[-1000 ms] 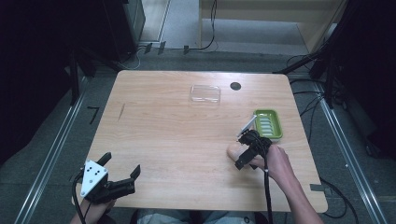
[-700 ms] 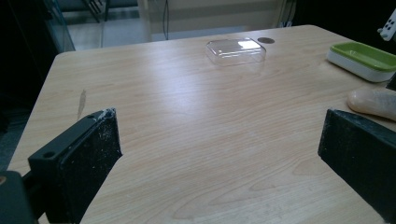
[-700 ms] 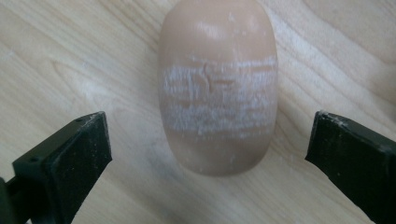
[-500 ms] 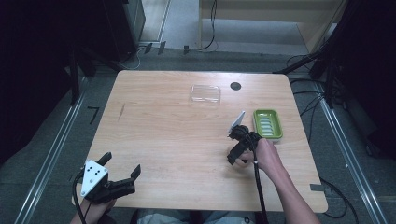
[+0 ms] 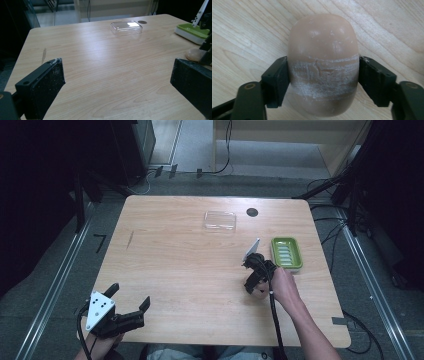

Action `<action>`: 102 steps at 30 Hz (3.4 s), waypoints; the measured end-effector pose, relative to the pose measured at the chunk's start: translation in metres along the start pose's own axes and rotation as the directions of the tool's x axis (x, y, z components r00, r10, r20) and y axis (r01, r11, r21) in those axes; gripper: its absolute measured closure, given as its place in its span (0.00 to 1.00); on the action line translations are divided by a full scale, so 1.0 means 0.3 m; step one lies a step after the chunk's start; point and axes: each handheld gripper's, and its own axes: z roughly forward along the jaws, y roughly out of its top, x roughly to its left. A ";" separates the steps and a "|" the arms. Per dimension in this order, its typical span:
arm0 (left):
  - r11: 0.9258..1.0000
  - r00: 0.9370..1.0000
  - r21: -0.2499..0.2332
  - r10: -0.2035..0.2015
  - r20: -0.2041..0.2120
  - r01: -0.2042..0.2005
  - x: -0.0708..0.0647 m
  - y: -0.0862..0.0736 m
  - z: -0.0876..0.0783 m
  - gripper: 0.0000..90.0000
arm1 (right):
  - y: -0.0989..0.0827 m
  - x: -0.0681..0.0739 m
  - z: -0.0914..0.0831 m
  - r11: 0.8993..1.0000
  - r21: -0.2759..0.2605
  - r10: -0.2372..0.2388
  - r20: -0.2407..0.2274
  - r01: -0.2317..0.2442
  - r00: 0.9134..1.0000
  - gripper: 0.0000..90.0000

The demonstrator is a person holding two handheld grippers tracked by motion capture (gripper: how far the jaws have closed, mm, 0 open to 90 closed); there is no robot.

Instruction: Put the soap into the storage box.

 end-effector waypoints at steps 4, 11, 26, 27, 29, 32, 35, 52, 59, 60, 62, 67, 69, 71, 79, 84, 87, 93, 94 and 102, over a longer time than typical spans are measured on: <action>1.000 1.000 0.001 0.001 -0.002 -0.001 0.000 0.000 0.000 0.00 | 0.001 0.002 0.003 1.000 0.006 -0.005 -0.009 0.005 1.000 0.36; 1.000 1.000 -0.001 -0.002 -0.002 0.002 0.000 0.000 -0.002 0.00 | 0.001 0.002 0.002 1.000 0.003 -0.004 -0.003 0.004 1.000 0.37; 1.000 1.000 -0.002 -0.001 0.000 0.001 0.000 0.000 -0.002 0.00 | -0.013 -0.017 -0.039 1.000 0.008 0.010 0.009 -0.010 1.000 0.38; 1.000 1.000 -0.001 0.000 0.001 0.000 0.000 0.000 -0.003 0.00 | -0.015 -0.018 -0.044 1.000 0.012 0.014 0.009 -0.014 1.000 0.38; 1.000 1.000 -0.001 0.001 0.002 -0.001 0.001 0.000 -0.003 0.00 | -0.021 -0.024 -0.054 1.000 0.011 0.011 0.007 -0.011 1.000 0.38; 1.000 1.000 -0.002 0.003 0.005 -0.003 0.000 0.000 -0.002 0.00 | -0.029 -0.035 -0.067 1.000 0.014 0.017 0.010 -0.017 1.000 0.38; 1.000 1.000 -0.001 0.004 0.005 -0.004 0.000 0.000 -0.002 0.00 | -0.037 -0.047 -0.081 1.000 0.013 0.024 0.011 -0.024 1.000 0.38; 1.000 1.000 -0.003 0.006 0.007 -0.006 -0.002 0.000 0.000 0.00 | -0.067 -0.096 -0.119 0.997 0.036 0.062 0.010 -0.062 0.998 0.38; 1.000 1.000 -0.001 0.007 0.006 -0.007 -0.003 0.000 0.000 0.00 | -0.074 -0.113 -0.137 0.997 0.038 0.067 0.017 -0.068 0.998 0.38; 1.000 1.000 -0.001 0.007 0.006 -0.007 -0.003 0.001 0.000 0.00 | -0.076 -0.115 -0.140 0.997 0.036 0.073 0.015 -0.074 0.997 0.38; 1.000 1.000 0.000 0.009 0.007 -0.009 -0.003 0.001 0.001 0.00 | -0.079 -0.122 -0.145 0.997 0.034 0.072 0.018 -0.073 0.997 0.38; 1.000 1.000 -0.001 0.008 0.007 -0.008 -0.003 0.001 0.002 0.00 | -0.086 -0.138 -0.164 0.996 0.027 0.082 0.022 -0.082 0.996 0.38; 1.000 1.000 -0.001 0.007 0.006 -0.007 -0.004 0.001 0.002 0.00 | -0.088 -0.146 -0.174 0.996 0.025 0.088 0.025 -0.088 0.996 0.38; 1.000 1.000 -0.001 0.008 0.007 -0.008 -0.004 0.001 0.002 0.00 | -0.090 -0.153 -0.182 0.996 0.021 0.092 0.024 -0.092 0.996 0.38; 1.000 1.000 0.000 0.010 0.009 -0.010 -0.004 0.001 0.002 0.00 | -0.093 -0.183 -0.211 0.994 0.005 0.111 0.032 -0.111 0.993 0.38; 1.000 1.000 0.000 0.010 0.011 -0.010 -0.004 0.001 0.002 0.00 | -0.089 -0.199 -0.226 0.993 -0.004 0.121 0.036 -0.121 0.992 0.38; 1.000 1.000 0.001 0.012 0.011 -0.012 -0.004 0.001 0.002 0.00 | -0.086 -0.206 -0.231 0.992 -0.009 0.125 0.039 -0.125 0.991 0.38; 1.000 1.000 0.000 0.012 0.012 -0.012 -0.004 0.001 0.002 0.00 | -0.078 -0.220 -0.235 0.991 -0.015 0.134 0.039 -0.134 0.990 0.38; 1.000 1.000 0.000 0.013 0.013 -0.013 -0.004 0.001 0.002 0.00 | -0.077 -0.221 -0.236 0.990 -0.015 0.141 0.037 -0.140 0.989 0.38; 1.000 1.000 0.001 0.014 0.013 -0.014 -0.004 0.001 0.001 0.00 | -0.065 -0.242 -0.247 0.989 -0.032 0.144 0.037 -0.143 0.989 0.38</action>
